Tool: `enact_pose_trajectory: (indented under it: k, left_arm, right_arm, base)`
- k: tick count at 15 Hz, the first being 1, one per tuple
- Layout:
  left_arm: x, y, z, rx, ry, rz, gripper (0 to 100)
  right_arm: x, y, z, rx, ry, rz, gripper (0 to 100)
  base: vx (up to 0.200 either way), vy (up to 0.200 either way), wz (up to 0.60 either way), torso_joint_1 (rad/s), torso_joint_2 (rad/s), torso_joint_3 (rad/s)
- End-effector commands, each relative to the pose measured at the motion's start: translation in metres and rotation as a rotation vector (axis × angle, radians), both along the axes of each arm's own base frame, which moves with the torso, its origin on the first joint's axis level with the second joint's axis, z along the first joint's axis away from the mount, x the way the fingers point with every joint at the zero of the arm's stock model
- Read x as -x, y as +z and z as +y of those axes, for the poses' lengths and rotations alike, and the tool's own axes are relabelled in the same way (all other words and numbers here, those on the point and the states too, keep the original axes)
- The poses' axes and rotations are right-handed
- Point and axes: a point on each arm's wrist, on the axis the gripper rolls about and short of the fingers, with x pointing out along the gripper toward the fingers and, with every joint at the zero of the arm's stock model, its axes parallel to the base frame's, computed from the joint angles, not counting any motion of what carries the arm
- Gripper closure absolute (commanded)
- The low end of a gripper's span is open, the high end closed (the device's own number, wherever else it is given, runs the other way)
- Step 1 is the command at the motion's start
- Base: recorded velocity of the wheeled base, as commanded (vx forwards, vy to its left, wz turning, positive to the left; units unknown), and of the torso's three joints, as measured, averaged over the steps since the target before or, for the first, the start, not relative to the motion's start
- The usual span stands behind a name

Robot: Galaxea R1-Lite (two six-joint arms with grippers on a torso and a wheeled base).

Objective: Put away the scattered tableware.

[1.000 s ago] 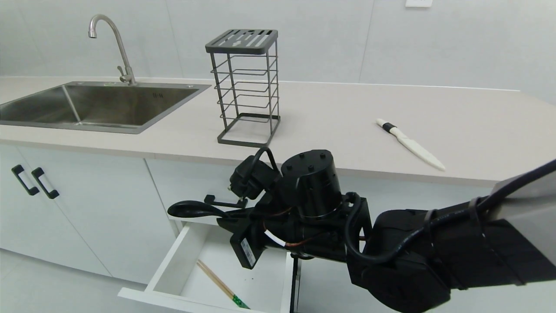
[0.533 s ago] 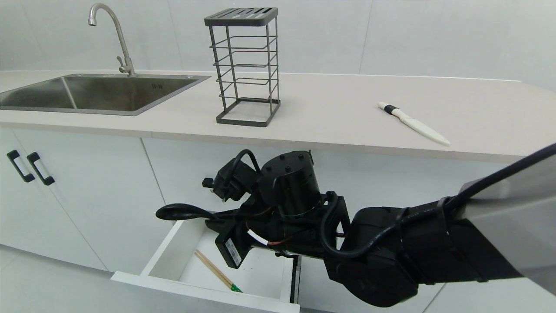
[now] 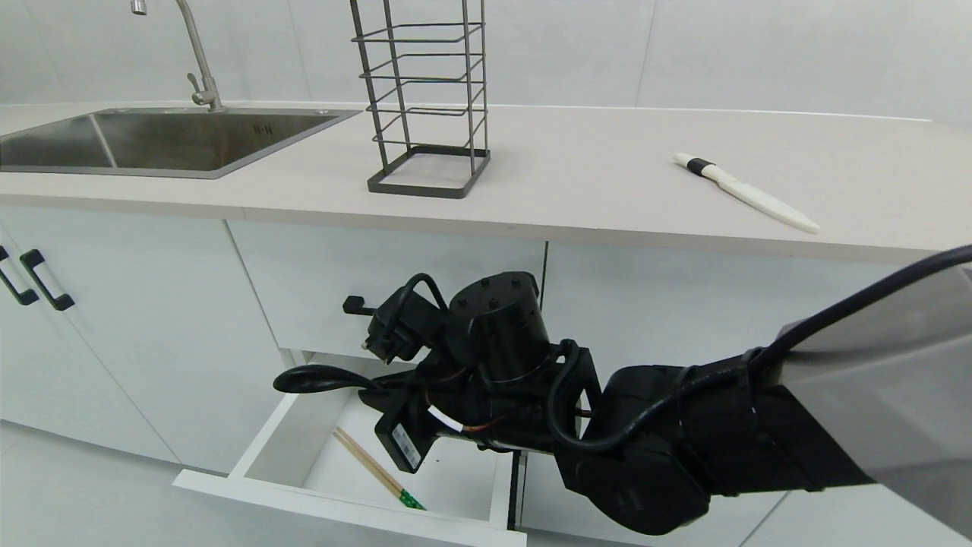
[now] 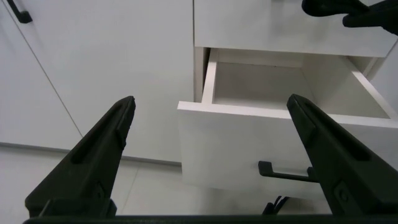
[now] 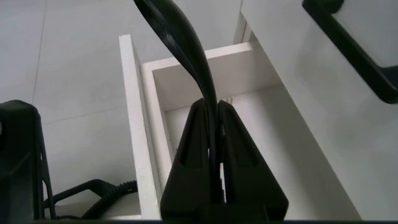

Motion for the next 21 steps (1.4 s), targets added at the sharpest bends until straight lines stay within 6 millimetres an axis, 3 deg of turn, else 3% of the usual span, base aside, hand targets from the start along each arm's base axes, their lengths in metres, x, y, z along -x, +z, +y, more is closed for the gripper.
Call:
enact_pose_trajectory:
  k: [1,11,21]
  left_arm:
    - [0.0,0.0,0.0,0.0,0.0,0.002,0]
    - [0.0,0.0,0.0,0.0,0.0,0.0,0]
    - [0.0,0.0,0.0,0.0,0.0,0.002,0]
  right_arm:
    - [-0.001,-0.004,0.001,0.009,0.0,0.006,100]
    - [-0.014,-0.022,0.012,0.064,-0.003,0.022,100]
    - [-0.036,-0.073,0.018,0.153,-0.015,0.038,100]
  base:
    - [0.0,0.0,0.0,0.002,0.0,0.051]
    - [0.0,0.0,0.0,0.0,0.0,0.0]
    - [0.0,0.0,0.0,0.0,0.0,0.0]
